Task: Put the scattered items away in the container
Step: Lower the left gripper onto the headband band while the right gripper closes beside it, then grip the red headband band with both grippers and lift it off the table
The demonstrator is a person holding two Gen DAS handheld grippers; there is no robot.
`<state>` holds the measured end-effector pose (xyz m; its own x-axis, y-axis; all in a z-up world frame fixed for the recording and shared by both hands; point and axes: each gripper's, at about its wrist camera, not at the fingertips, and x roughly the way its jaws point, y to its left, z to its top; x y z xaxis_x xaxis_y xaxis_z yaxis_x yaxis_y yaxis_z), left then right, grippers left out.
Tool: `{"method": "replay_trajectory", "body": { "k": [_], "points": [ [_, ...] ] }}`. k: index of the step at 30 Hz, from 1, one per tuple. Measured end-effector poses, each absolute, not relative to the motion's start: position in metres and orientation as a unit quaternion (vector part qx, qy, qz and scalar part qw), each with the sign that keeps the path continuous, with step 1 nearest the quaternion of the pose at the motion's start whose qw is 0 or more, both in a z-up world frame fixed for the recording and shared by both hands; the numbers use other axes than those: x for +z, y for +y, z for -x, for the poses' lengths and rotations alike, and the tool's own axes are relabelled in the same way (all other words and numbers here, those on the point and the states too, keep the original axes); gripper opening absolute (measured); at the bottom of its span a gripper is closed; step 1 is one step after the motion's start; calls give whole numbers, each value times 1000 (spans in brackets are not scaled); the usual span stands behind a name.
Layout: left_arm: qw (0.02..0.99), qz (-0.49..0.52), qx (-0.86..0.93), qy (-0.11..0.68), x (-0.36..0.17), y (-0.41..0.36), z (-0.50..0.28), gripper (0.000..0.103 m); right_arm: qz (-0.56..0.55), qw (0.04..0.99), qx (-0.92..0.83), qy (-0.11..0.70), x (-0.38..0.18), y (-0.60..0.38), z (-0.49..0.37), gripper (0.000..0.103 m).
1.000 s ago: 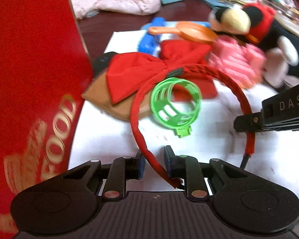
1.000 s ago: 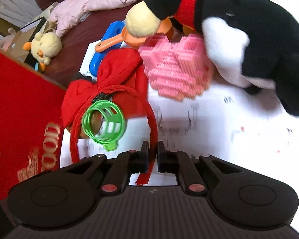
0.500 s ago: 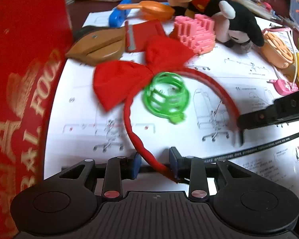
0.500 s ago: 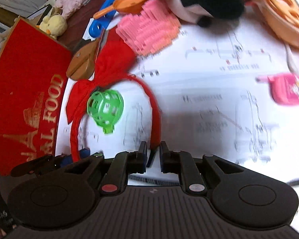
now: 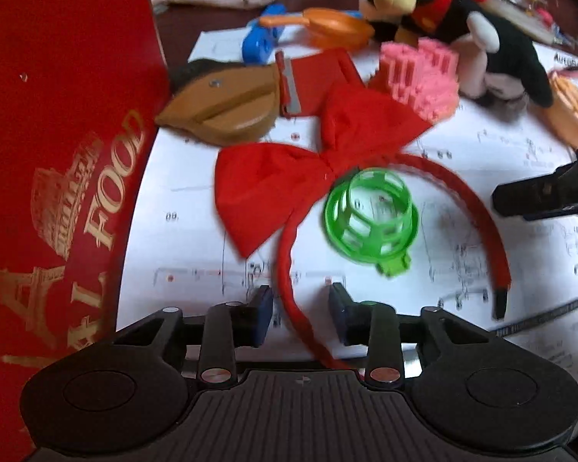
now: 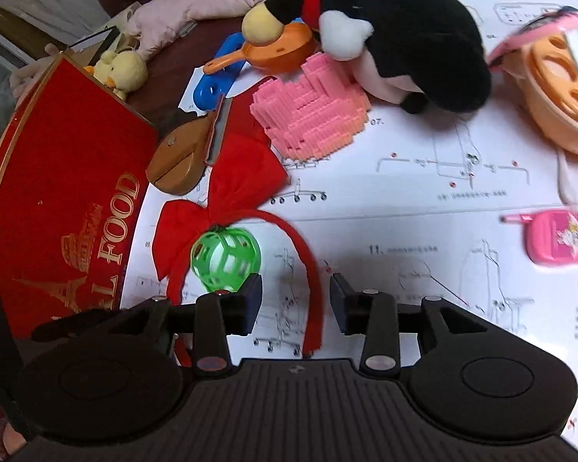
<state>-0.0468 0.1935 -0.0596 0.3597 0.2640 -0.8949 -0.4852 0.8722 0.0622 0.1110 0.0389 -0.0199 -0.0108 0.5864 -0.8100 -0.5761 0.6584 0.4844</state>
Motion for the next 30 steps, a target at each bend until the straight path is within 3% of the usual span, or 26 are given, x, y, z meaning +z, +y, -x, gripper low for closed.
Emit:
{"method": "replay_trajectory", "body": {
  "k": [3,5,11,13,15,19,20,21,23,28,30],
  "points": [
    [818,108,231,516,-59,199,45,9,7,706,415,574,-23,48,-115,44],
    [817,118,229,516,-59,204,46,5,14,709,417,569,-25,54,-116,44],
    [815,136,224,517,-58,212,46,4,73,717,432,541,-32,85,-114,42],
    [816,127,227,517,-58,211,43,13,97,718,434,536,-37,94,-110,38],
    [816,118,231,516,-59,212,38,31,105,725,433,525,-39,96,-104,31],
    [818,83,249,512,-61,210,23,41,99,720,433,533,-42,94,-101,15],
    [818,78,251,511,-61,210,21,40,90,716,432,541,-42,92,-103,13],
    [818,81,251,511,-61,212,20,18,81,714,429,548,-43,88,-105,13],
    [815,92,257,511,-61,217,23,5,69,714,421,555,-41,83,-109,13],
    [825,116,267,485,-51,222,35,6,45,702,435,562,-35,73,-108,14],
    [831,115,267,474,-45,220,37,6,48,704,434,560,-34,74,-107,18]
  ]
}}
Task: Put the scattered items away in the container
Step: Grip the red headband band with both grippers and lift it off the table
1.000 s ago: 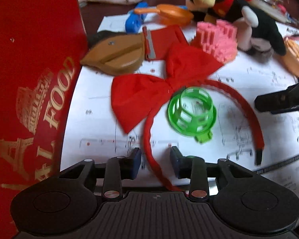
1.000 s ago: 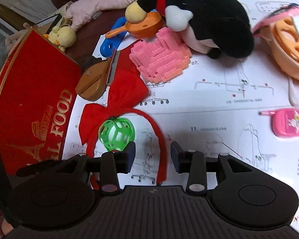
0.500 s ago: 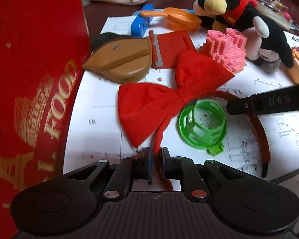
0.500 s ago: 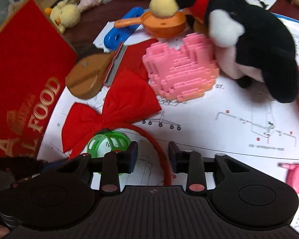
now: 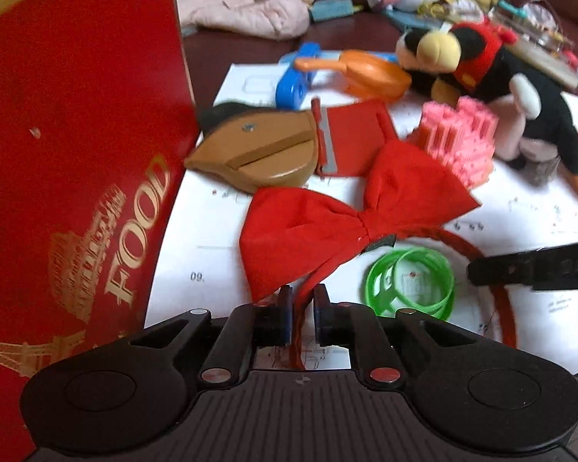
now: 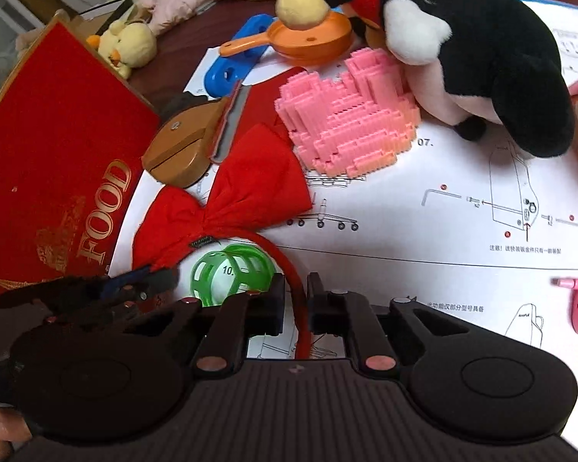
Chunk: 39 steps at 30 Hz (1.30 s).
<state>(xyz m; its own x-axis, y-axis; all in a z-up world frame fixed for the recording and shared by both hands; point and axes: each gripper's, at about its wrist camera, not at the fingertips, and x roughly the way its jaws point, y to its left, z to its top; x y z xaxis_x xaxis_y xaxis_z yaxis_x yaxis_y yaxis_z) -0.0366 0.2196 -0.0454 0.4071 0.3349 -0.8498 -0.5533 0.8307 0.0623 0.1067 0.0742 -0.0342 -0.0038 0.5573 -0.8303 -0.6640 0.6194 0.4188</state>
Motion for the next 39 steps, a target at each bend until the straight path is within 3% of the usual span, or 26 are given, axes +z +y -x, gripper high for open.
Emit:
{"method": "replay_trajectory", "body": {
  "k": [8,11,14,18,19,21,28,32,39],
  "points": [
    [852,111,244,450,-28,205,37,6,38,720,422,550,-38,80,-114,41],
    [851,112,243,452,-29,204,36,10,51,727,419,542,-38,83,-110,37],
    [844,119,245,462,-37,208,35,29,41,723,414,551,-40,78,-112,24],
    [828,136,253,482,-51,214,30,32,17,708,424,565,-39,69,-112,24],
    [824,136,258,486,-54,216,30,32,14,705,428,565,-37,68,-111,24],
    [815,138,273,492,-58,219,31,10,12,699,438,565,-35,66,-109,24],
    [824,105,276,484,-51,207,32,9,37,712,424,559,-40,73,-104,24],
    [824,108,276,483,-48,208,32,9,31,719,413,558,-36,67,-103,15],
    [834,104,275,467,-33,202,34,8,30,729,413,545,-21,64,-102,14]
  ]
}}
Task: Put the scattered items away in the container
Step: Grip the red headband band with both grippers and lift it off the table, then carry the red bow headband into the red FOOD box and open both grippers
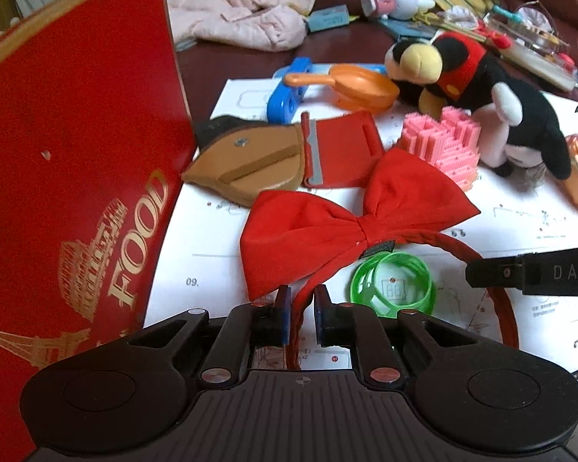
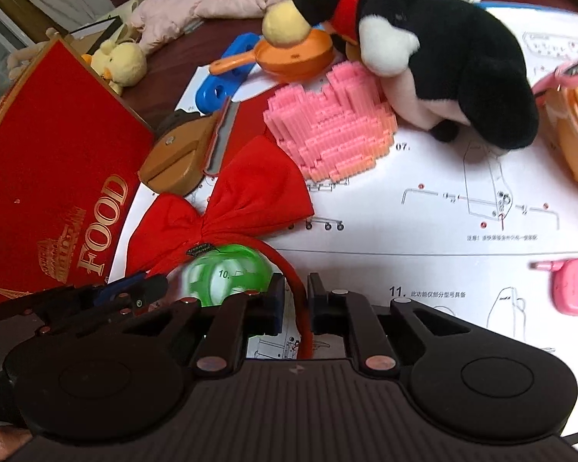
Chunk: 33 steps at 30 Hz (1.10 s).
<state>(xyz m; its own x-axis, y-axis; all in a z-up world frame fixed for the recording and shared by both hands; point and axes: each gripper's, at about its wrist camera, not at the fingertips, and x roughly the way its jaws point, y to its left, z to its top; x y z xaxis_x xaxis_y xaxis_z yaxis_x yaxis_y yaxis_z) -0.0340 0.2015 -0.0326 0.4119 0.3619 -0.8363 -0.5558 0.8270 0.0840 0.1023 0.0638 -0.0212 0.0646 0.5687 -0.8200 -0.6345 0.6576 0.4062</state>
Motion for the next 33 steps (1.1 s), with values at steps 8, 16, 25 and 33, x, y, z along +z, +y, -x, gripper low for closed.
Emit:
{"method": "replay_trajectory", "body": {
  "k": [8,16,25,33],
  "points": [
    [844,104,279,446,-12,197,41,9,17,737,416,532,-2,61,-99,14],
    [858,98,280,419,16,189,44,9,-1,750,420,511,22,52,-100,14],
    [874,89,288,382,51,185,46,9,-17,765,428,481,54,47,-99,15],
    [888,88,316,321,108,196,63,9,-36,776,463,427,108,62,-89,15]
  ]
}}
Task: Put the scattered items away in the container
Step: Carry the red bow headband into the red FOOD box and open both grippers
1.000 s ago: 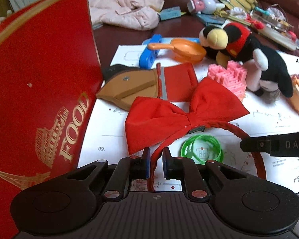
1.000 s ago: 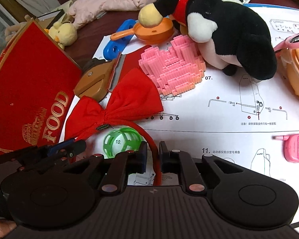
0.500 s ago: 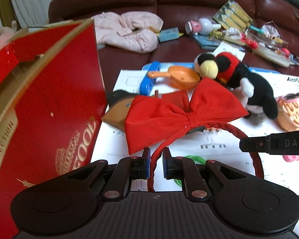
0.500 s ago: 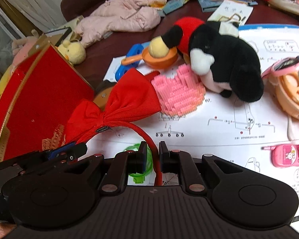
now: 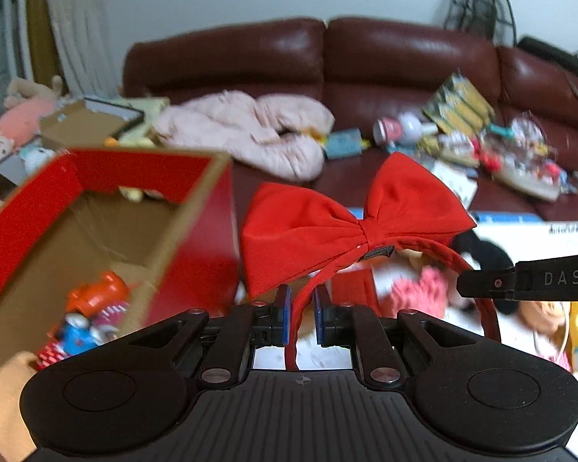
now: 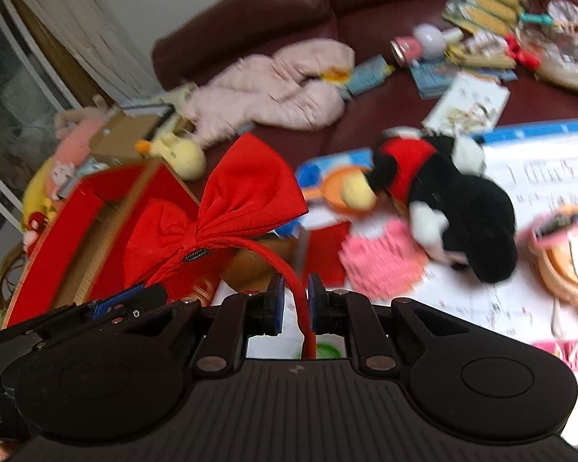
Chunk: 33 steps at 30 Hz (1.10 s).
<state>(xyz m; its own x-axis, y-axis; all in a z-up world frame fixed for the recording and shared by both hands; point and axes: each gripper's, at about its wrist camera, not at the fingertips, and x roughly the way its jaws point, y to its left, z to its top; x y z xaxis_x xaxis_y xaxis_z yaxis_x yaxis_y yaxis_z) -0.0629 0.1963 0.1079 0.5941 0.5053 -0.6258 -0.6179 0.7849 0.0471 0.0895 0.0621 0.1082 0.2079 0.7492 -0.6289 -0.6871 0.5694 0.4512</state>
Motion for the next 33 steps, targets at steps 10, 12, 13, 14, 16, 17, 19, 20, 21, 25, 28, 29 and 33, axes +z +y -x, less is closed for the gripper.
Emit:
{"method": "replay_trajectory", "body": {
  "k": [10,12,13,14,16,17,19,20,21,25,28,29,33],
  "points": [
    [885,106,381,247,176,244,113,10,-30,767,524,370,172,125,-60,17],
    [880,112,397,234,185,255,126,10,-25,760,539,362,182,142,-49,17],
    [877,115,406,229,189,263,136,10,-21,756,547,358,187,152,-42,17],
    [874,118,414,225,192,270,142,10,-17,753,555,354,190,162,-36,17],
    [866,123,431,221,195,285,159,11,-5,745,568,349,195,182,-24,17],
    [862,125,439,222,197,294,166,11,2,742,575,346,197,192,-17,18],
    [855,127,450,225,199,308,177,11,16,734,586,343,199,213,-4,21],
    [851,127,456,229,199,316,181,12,22,731,589,342,199,223,0,23],
    [848,125,458,234,198,325,184,20,28,729,593,342,199,234,5,28],
    [847,159,428,272,185,358,187,62,63,721,601,339,190,274,15,66],
    [835,166,442,284,169,364,192,94,65,729,590,341,182,281,18,79],
    [832,161,447,286,165,364,193,94,62,725,591,348,178,280,16,80],
    [822,184,445,304,149,371,201,96,71,722,584,366,167,281,16,82]
  ]
}}
